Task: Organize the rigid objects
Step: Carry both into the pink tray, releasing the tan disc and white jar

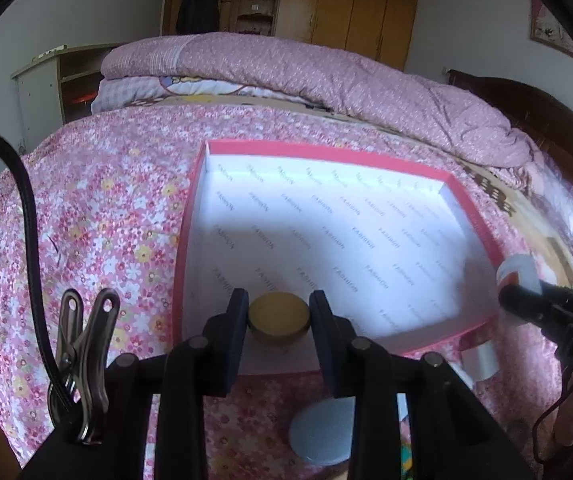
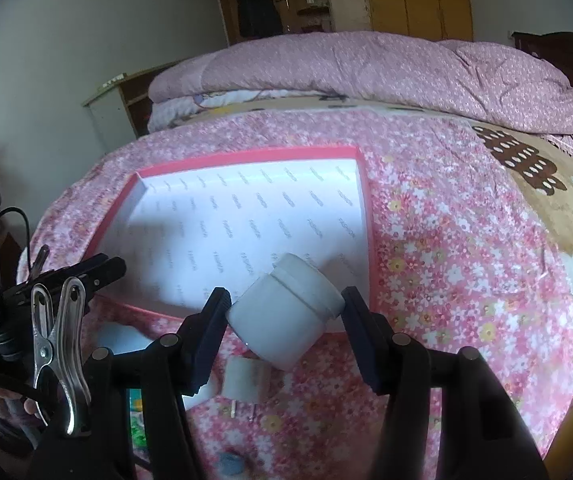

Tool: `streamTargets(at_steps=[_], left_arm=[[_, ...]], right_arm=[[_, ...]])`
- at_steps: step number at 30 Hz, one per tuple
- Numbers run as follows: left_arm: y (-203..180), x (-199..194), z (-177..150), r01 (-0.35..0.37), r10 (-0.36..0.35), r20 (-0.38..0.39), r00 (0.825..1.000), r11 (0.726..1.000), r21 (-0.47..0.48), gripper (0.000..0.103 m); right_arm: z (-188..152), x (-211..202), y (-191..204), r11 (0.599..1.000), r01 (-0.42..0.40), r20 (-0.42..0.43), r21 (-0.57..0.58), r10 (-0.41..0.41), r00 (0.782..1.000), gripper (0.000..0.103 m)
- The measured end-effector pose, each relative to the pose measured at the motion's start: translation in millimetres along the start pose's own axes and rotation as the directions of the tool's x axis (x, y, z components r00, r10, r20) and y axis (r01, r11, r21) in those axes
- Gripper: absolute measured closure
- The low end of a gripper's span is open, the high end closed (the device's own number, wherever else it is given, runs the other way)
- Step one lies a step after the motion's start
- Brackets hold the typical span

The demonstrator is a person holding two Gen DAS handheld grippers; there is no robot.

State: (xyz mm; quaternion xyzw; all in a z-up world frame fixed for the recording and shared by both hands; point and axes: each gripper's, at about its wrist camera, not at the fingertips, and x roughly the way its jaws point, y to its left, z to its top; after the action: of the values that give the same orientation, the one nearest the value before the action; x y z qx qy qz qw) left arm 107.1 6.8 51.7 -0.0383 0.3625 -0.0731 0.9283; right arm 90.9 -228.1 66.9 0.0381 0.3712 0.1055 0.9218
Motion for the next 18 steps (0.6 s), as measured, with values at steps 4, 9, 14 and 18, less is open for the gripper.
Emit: streamTargets(at_steps=[4,9,14,18], left_arm=[[-0.6,2.5,-3.2,-0.009,0.009,-0.005,1.0,1.0,0.016,0.07],[-3.5,3.5,-5.5,-0.02,0.02,-0.004,1.0,0.999,0.044,0.07],[-3.2,3.3,-4.1,-0.014,0.014,-0.004,1.0,0.999,0.039,0.066],[-3.6,-3.2,-3.1,-0.004,0.004,0.001,1.0,1.0,0.024,0.048]], right_arm=[[-1.1,1.1,-3.3,0.999,0.041,0.003,-0.003,-0.041,0.999,0.045],[-1.6,3.4,-5.4,0.999,0.041,-0.001,0.001,-0.041,0.999,0.045],[-2.8,10.0,-5.5,1.0,0.027,-0.032,0.013,-0.027,0.999,0.045],[-4.1,7.5,0.1,0.998,0.055,-0.016,-0.012,-0.055,0.998,0.044]])
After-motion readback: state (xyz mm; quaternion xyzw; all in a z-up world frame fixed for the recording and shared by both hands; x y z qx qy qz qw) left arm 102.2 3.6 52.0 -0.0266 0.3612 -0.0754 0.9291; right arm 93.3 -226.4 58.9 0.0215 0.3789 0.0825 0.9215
